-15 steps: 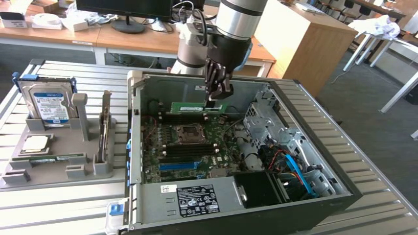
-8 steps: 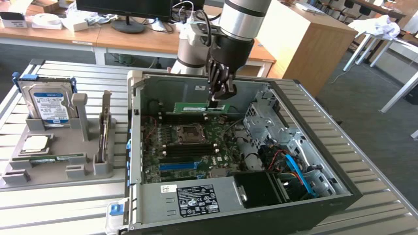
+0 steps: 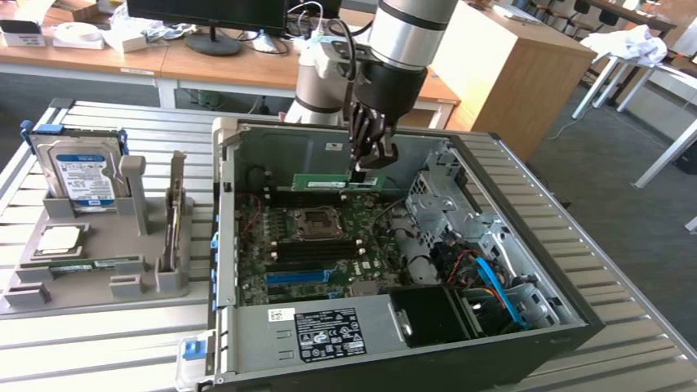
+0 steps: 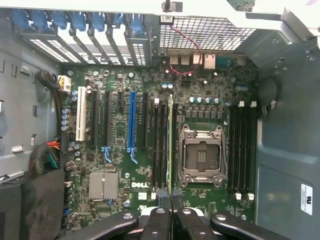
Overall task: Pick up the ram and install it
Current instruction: 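Pick up the ram and move it above insertion slot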
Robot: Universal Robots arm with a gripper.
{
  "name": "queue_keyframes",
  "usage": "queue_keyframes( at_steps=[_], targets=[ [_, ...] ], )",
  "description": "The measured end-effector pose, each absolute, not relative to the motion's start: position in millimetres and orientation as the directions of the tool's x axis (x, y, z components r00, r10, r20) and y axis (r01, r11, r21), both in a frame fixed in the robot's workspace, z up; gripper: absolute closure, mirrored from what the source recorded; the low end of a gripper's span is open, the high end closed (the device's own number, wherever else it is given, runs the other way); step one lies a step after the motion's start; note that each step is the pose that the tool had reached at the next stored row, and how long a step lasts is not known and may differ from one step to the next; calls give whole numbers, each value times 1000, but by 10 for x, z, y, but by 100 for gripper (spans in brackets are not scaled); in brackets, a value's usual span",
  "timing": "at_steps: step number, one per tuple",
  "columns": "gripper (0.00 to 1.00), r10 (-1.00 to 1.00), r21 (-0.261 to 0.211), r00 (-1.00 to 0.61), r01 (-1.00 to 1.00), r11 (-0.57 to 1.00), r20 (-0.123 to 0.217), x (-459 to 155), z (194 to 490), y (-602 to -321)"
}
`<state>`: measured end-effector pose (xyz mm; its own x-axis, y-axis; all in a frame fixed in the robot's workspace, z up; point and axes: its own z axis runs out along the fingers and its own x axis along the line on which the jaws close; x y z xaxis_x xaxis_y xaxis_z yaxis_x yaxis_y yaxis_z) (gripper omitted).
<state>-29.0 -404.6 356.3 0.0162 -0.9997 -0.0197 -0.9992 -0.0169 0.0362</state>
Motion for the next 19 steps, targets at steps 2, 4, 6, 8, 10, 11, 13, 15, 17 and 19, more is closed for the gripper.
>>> queue_keyframes(
  at_steps=[2, 4, 6, 8, 10, 11, 13, 15, 17, 19],
  targets=[
    [89, -1000, 36, 16, -999, -16, -20, -290, 3563, -4055],
    [89, -1000, 36, 14, -999, -14, -19, -290, 3563, -4055],
    [89, -1000, 36, 10, -999, -11, -20, -290, 3556, -4057],
    [89, -1000, 36, 7, -999, -8, -20, -290, 3543, -4057],
    [89, -1000, 36, 4, -999, -4, -20, -290, 3527, -4058],
    [89, -1000, 36, 2, -999, -3, -20, -290, 3518, -4058],
    [89, -1000, 36, -1, -999, 0, -20, -290, 3504, -4058],
    [89, -1000, 36, -3, -999, 2, -19, -290, 3493, -4058],
    [89, -1000, 36, -4, -999, 3, -19, -290, 3486, -4058],
    [89, -1000, 36, -4, -999, 4, -19, -290, 3486, -4058]
  ],
)
